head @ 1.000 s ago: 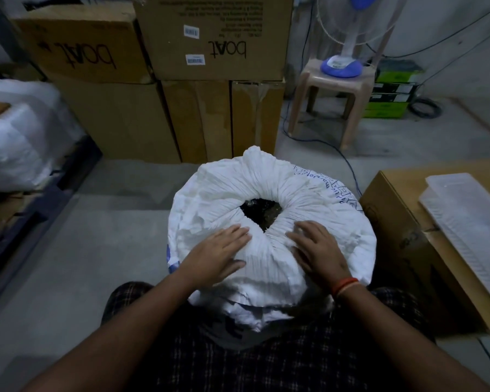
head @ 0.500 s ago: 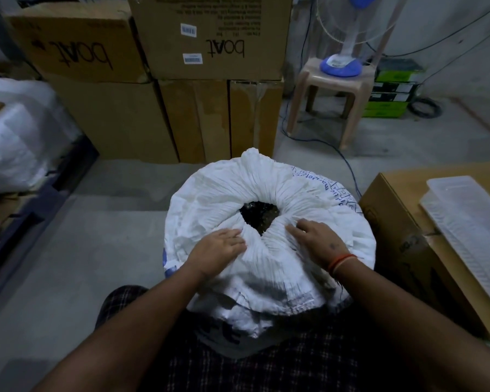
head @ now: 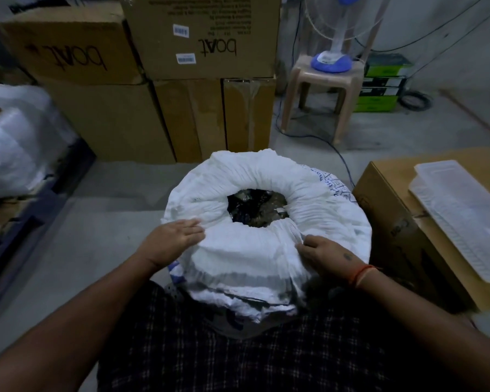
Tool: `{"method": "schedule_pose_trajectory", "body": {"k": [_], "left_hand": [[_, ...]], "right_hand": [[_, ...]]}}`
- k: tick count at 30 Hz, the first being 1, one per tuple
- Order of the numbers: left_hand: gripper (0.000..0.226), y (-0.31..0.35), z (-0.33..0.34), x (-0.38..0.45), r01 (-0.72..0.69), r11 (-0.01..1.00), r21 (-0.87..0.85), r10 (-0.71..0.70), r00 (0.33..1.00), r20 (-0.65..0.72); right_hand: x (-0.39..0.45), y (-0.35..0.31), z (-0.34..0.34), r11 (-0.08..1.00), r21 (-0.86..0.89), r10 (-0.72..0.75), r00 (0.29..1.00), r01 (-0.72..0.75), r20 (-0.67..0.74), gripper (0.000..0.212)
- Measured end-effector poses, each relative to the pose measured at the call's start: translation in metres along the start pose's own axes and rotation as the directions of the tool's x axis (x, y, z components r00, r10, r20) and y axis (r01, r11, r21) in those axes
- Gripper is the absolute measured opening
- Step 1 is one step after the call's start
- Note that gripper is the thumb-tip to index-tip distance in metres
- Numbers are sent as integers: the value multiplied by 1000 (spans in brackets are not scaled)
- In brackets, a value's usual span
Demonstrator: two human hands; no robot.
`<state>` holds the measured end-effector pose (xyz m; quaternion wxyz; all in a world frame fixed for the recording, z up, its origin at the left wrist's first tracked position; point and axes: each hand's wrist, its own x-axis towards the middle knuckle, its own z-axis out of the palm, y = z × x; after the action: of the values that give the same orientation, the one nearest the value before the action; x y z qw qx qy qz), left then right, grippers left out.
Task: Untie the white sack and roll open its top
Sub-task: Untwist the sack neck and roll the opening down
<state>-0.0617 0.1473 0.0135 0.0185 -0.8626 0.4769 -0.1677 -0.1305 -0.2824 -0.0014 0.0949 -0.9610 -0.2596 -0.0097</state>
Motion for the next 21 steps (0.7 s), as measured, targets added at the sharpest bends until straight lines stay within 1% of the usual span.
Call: {"method": "schedule_pose_trajectory", "body": {"k": [1, 2, 4, 5, 6, 8, 9, 10, 12, 14, 15, 18, 19, 21], "left_hand": [[40, 5, 2, 0, 11, 1000, -1, -11, 1000, 9], [41, 11, 5, 1, 39, 999, -16, -38, 999, 36], [61, 20, 9, 6, 143, 987, -76, -134, 985, 107], [70, 22, 12, 8, 184, 977, -105, -170, 977, 128], [69, 22, 14, 11, 207, 969, -134, -191, 974, 122], [56, 23, 10, 20, 258, 938, -232, -245, 966, 84], [56, 23, 5, 28, 305, 902, -306, -302, 952, 56], [57, 23, -1, 38, 362, 849, -385, -378, 925, 39], [50, 18, -10, 60, 470, 710, -524, -550, 835, 4], [42, 3, -9, 81, 531, 604, -595, -676, 737, -29], [37, -5, -9, 93, 550, 544, -634, -721, 692, -18], [24, -35, 2, 124, 567, 330, -755, -812, 578, 80], [25, -46, 9, 133, 573, 275, -772, -820, 559, 122], [32, -67, 26, 146, 599, 197, -776, -806, 550, 219]], "right_hand": [[2, -8, 0, 996, 55, 62, 997, -65, 48, 24], [4, -14, 1, 992, 62, 103, 992, -108, 77, 23], [7, -13, 5, 980, 112, 156, 983, -167, 101, 21], [8, -14, 4, 971, 147, 180, 981, -189, 75, 19], [8, -16, 1, 955, 209, 202, 978, -209, 54, 22], [7, -9, 1, 976, 185, 133, 986, -113, -100, 36], [8, -3, 1, 974, 214, 111, 982, -78, -150, 39], [12, 1, -7, 960, 268, 129, 975, -78, -178, 40], [27, 12, -21, 910, 401, 206, 951, -101, -230, 38], [46, 27, -33, 867, 478, 286, 926, -140, -246, 31], [59, 39, -38, 841, 517, 320, 917, -160, -237, 26], [103, 75, -48, 733, 645, 393, 909, -218, -139, 18], [117, 87, -51, 702, 677, 396, 912, -223, -109, 17], [144, 108, -54, 648, 722, 377, 926, -240, -30, 17]]}}
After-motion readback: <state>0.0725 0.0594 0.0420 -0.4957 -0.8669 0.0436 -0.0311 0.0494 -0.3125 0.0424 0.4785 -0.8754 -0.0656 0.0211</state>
